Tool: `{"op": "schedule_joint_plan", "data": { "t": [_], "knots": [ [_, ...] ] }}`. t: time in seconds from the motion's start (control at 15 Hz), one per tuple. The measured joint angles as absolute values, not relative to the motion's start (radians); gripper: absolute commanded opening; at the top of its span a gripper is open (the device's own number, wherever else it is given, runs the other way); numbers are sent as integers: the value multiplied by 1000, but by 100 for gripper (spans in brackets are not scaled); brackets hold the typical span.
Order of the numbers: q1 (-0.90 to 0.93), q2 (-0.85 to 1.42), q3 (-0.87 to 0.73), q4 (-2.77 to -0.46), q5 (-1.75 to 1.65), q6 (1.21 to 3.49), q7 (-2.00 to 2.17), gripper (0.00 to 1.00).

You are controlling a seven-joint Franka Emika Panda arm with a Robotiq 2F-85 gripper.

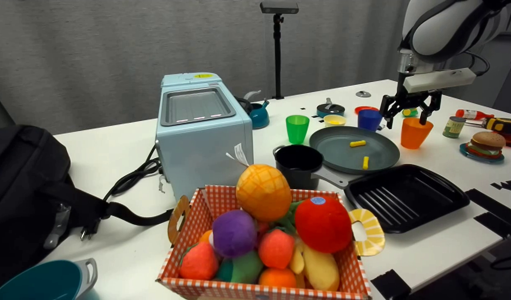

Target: Empty the contents in the orange cup onto the plate then stack it with the blue cup.

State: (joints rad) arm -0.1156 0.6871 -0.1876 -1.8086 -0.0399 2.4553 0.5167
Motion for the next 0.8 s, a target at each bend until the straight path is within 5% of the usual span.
{"op": "schedule_joint_plan", "data": {
  "t": [0.07,0.2,0.33,0.8],
  "knots": [
    [-114,697,-192,-1799,-40,2458,522,97],
    [-109,716,-201,-1780,-39,2466,539,74],
    [-104,735,-205,-1765,-37,2468,558,65],
    [-82,764,-214,-1747,-37,2494,582,11]
  ]
}}
